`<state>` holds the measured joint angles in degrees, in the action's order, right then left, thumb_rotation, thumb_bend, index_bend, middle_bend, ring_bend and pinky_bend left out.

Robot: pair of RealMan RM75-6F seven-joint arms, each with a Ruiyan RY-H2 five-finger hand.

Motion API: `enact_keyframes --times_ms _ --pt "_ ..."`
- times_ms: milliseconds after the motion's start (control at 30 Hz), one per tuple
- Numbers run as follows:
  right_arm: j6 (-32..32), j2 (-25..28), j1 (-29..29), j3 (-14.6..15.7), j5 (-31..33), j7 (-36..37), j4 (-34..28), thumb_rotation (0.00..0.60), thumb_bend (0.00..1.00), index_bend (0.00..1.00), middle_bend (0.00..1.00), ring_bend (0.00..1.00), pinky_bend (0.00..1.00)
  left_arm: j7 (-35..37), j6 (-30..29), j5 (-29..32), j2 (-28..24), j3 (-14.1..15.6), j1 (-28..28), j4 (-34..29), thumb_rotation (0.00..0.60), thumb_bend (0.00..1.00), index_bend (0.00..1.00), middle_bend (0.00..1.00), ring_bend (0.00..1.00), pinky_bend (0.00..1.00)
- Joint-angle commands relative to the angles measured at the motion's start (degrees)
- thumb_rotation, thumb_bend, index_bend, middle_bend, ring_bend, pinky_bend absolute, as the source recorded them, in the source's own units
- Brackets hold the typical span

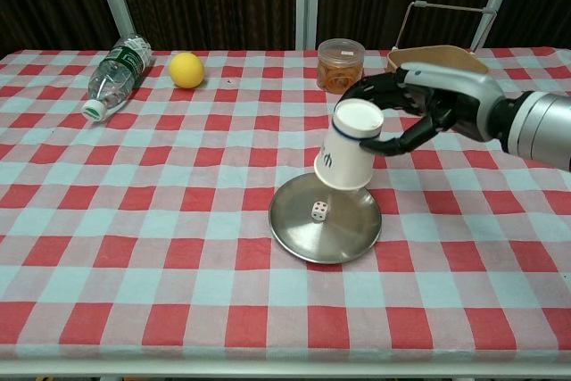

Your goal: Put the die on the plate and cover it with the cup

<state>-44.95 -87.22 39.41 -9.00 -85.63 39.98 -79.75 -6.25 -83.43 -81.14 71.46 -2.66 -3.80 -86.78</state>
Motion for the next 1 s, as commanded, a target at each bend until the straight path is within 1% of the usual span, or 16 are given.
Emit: enact_keyframes --times_ms 33,200,467,567,733,800,1000 --pt "-0.38 -1.44 1.22 2.36 -2.59 0.48 0.01 0.600 0.33 0.55 0.28 0.00 0.00 -0.06 -0.01 0.09 -0.01 0.03 0.06 -0.05 0.600 0.08 0.16 0.16 0.02 0.03" --pt "-0.26 -4.64 2.56 3.64 -3.27 -1.76 2.77 0.600 0.33 0.55 0.28 0.00 0.00 -0.04 -0.04 0.06 0.04 0.07 0.09 -0.04 0.600 0.08 0.16 0.16 0.02 0.03" --pt "0.06 -6.69 3.71 3.66 -1.47 -3.99 5.30 0.600 0.33 0.55 0.28 0.00 0.00 0.09 0.11 0.19 0.11 0.15 0.15 0.06 0.600 0.08 0.16 0.16 0.02 0.03" --pt "-0.30 -6.47 3.78 4.09 -1.57 -3.99 4.84 0.600 0.33 0.55 0.28 0.00 0.00 -0.01 0.01 0.18 0.15 0.21 0.24 0.04 0.600 0.08 0.16 0.16 0.02 0.03" --pt "-0.39 -4.53 4.22 6.48 -4.02 -1.98 2.95 0.600 0.33 0.55 0.28 0.00 0.00 -0.04 0.27 0.24 0.07 0.21 0.13 -0.04 0.600 0.08 0.16 0.16 0.02 0.03" --pt "-0.61 -4.19 4.31 7.01 -4.37 -1.67 3.07 0.600 0.33 0.55 0.28 0.00 0.00 -0.10 0.33 0.21 0.00 0.17 0.06 -0.14 0.600 0.08 0.16 0.16 0.02 0.03" --pt "-0.66 -6.59 4.48 4.99 -0.78 -2.59 7.55 0.600 0.33 0.56 0.27 0.00 0.00 -0.22 0.07 -0.08 -0.10 0.19 0.06 -0.30 0.600 0.08 0.16 0.16 0.02 0.03"
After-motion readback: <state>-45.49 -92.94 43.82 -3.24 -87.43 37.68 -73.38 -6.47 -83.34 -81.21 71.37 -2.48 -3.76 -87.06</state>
